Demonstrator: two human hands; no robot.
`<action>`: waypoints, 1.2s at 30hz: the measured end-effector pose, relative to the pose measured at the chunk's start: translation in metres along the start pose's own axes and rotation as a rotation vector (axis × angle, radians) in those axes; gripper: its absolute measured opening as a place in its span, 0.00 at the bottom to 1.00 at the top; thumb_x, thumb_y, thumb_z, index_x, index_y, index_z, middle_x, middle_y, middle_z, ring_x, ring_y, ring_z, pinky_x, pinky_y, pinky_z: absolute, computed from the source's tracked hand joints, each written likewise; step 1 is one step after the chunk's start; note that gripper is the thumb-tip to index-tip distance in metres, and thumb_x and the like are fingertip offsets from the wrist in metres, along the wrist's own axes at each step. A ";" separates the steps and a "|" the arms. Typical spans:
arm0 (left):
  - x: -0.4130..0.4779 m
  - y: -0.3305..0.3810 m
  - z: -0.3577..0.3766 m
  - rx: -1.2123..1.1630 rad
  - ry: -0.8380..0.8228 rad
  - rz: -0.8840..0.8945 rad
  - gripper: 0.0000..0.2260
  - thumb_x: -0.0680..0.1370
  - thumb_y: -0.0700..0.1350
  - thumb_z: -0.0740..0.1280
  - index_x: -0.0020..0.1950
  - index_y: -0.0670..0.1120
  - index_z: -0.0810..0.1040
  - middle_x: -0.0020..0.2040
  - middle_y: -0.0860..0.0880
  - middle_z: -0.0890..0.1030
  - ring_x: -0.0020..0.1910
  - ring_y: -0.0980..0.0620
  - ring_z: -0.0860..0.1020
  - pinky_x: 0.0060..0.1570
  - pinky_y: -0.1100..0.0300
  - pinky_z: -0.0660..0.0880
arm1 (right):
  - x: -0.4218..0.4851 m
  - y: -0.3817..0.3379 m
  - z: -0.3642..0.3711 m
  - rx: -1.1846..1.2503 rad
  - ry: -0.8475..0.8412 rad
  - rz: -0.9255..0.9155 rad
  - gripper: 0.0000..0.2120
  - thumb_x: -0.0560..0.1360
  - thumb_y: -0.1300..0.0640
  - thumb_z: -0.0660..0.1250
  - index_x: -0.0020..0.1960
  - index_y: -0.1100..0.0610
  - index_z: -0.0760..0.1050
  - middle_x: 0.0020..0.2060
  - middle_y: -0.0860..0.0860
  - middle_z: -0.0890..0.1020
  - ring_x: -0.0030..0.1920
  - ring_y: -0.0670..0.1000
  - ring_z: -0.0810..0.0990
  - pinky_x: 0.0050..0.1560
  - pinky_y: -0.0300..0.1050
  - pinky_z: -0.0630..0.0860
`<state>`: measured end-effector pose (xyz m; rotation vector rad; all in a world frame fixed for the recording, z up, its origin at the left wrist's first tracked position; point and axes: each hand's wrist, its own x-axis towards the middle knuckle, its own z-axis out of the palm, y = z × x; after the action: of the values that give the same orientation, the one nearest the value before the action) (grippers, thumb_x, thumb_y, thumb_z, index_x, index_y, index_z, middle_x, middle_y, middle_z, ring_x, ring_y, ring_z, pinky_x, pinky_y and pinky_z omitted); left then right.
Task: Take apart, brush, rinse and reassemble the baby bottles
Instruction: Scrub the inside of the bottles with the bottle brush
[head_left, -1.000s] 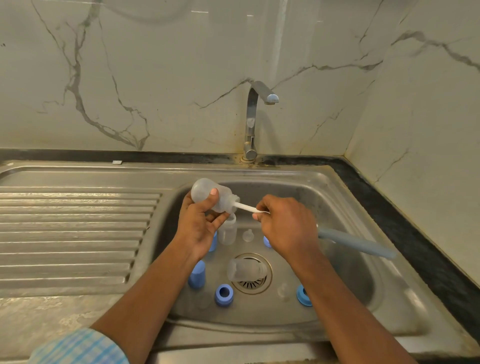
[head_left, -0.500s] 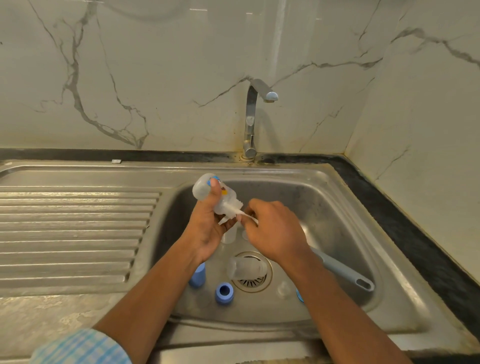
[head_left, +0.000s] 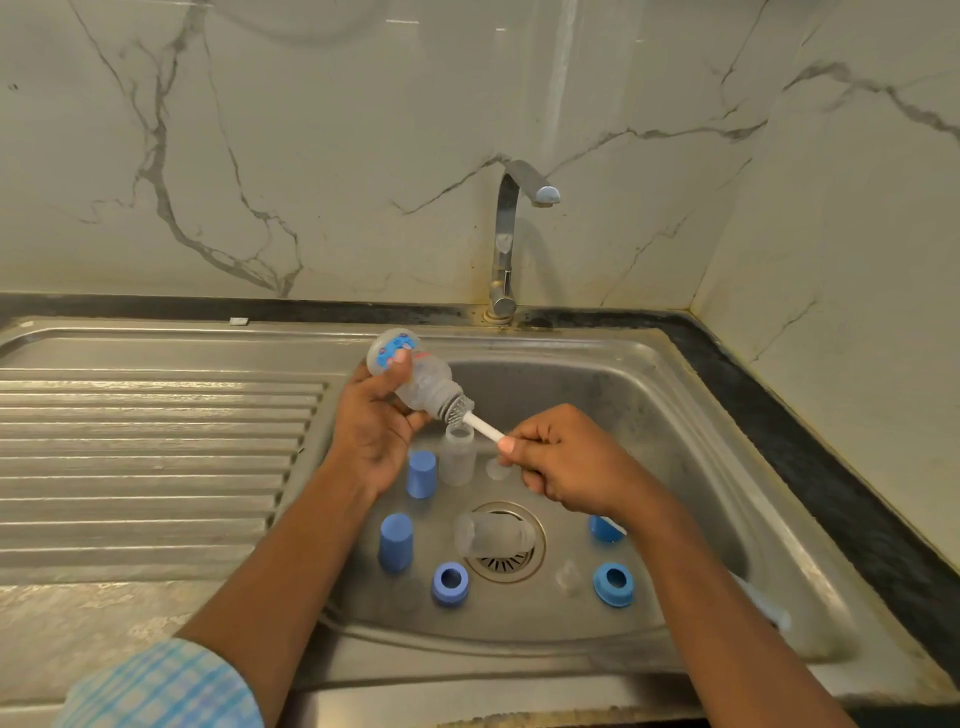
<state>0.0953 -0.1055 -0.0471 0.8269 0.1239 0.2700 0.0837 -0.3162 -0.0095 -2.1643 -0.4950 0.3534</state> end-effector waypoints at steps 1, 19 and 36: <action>0.003 0.004 -0.005 -0.062 -0.016 0.005 0.31 0.66 0.45 0.78 0.65 0.39 0.73 0.50 0.43 0.82 0.50 0.45 0.82 0.42 0.53 0.82 | -0.004 0.001 -0.003 0.048 -0.043 0.025 0.14 0.82 0.54 0.63 0.47 0.63 0.81 0.25 0.51 0.75 0.21 0.45 0.67 0.23 0.38 0.65; -0.014 -0.015 0.011 -0.149 -0.002 -0.052 0.17 0.82 0.39 0.61 0.71 0.42 0.67 0.66 0.37 0.76 0.53 0.42 0.83 0.46 0.48 0.84 | 0.010 0.012 0.010 -0.270 0.288 -0.052 0.17 0.80 0.50 0.63 0.33 0.52 0.74 0.22 0.48 0.70 0.26 0.49 0.67 0.34 0.53 0.72; -0.013 -0.011 0.014 0.010 0.056 0.017 0.07 0.81 0.38 0.63 0.59 0.45 0.71 0.53 0.43 0.80 0.44 0.47 0.86 0.36 0.54 0.82 | 0.011 -0.003 0.008 -0.441 0.324 -0.090 0.08 0.79 0.49 0.65 0.47 0.51 0.80 0.32 0.48 0.78 0.35 0.51 0.76 0.36 0.47 0.71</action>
<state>0.0881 -0.1265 -0.0454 0.8309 0.1710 0.3086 0.0890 -0.3038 -0.0123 -2.5484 -0.5163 -0.1757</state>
